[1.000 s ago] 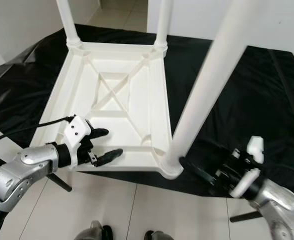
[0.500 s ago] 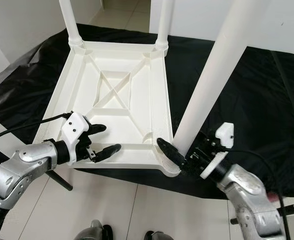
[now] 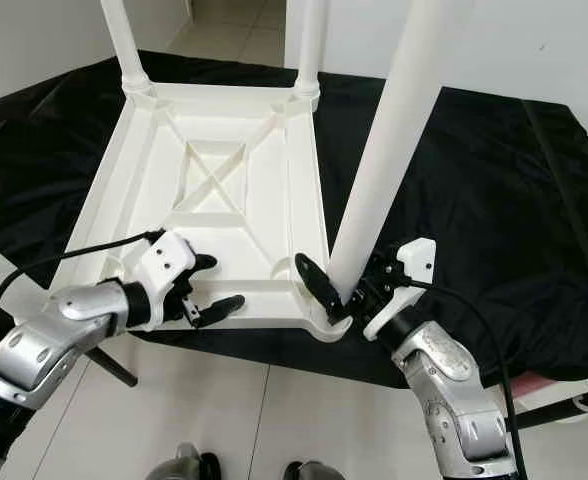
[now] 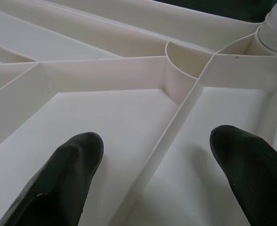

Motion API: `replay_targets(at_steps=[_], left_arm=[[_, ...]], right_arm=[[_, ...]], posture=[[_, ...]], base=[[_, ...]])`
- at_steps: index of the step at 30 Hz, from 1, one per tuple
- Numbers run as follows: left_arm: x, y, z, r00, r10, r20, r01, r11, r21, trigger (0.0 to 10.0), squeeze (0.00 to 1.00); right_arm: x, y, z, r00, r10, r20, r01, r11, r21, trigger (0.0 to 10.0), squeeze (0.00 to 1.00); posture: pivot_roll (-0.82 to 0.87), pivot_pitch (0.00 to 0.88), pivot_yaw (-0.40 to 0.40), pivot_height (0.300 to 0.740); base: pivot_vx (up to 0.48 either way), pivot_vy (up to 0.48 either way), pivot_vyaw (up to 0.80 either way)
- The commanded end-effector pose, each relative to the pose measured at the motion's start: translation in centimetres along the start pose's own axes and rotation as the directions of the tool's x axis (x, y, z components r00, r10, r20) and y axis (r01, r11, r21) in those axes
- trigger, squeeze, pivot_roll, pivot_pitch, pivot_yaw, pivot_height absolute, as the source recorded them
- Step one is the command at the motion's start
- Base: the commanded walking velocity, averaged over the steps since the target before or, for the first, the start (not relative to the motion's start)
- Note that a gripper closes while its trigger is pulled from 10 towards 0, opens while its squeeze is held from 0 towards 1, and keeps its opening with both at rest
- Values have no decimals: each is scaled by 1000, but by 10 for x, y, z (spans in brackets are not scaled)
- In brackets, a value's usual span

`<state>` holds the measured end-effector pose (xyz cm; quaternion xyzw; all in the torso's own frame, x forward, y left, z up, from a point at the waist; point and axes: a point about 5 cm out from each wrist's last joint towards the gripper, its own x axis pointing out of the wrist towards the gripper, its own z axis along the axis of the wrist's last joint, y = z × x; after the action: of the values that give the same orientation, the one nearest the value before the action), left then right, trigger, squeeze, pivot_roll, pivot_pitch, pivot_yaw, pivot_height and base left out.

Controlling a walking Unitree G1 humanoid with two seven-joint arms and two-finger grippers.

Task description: Building children table

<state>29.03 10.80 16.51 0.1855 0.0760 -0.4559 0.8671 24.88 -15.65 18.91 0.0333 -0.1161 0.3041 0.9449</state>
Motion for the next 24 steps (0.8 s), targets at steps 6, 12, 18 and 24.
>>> replay_targets(at_steps=[6, 12, 18, 24], left_arm=[[16, 3, -17, 993, 37, -116, -29, 997, 69, 10000, 0], [22, 6, -17, 986, 42, -159, -26, 994, 105, 10000, 0], [22, 8, -20, 978, 8, -208, 16, 994, 112, 0, 0], [18, 11, -26, 971, -17, -237, 49, 991, 127, 0, 0]], right_arm=[[2, -5, 4, 997, -69, 35, 69, 998, -11, 10000, 0], [3, 0, 3, 996, -83, 33, 84, 996, -7, 10000, 0], [3, 2, 2, 996, -87, 27, 87, 996, -18, 10000, 0], [1, -3, 5, 994, -102, 34, 103, 994, -30, 10000, 0]], posture=[[4, 148, -14, 740], [-2, 153, -8, 740], [-4, 155, 1, 740], [-2, 157, 3, 740]], base=[[0, 0, 0], [0, 0, 0], [0, 0, 0], [0, 0, 0]])
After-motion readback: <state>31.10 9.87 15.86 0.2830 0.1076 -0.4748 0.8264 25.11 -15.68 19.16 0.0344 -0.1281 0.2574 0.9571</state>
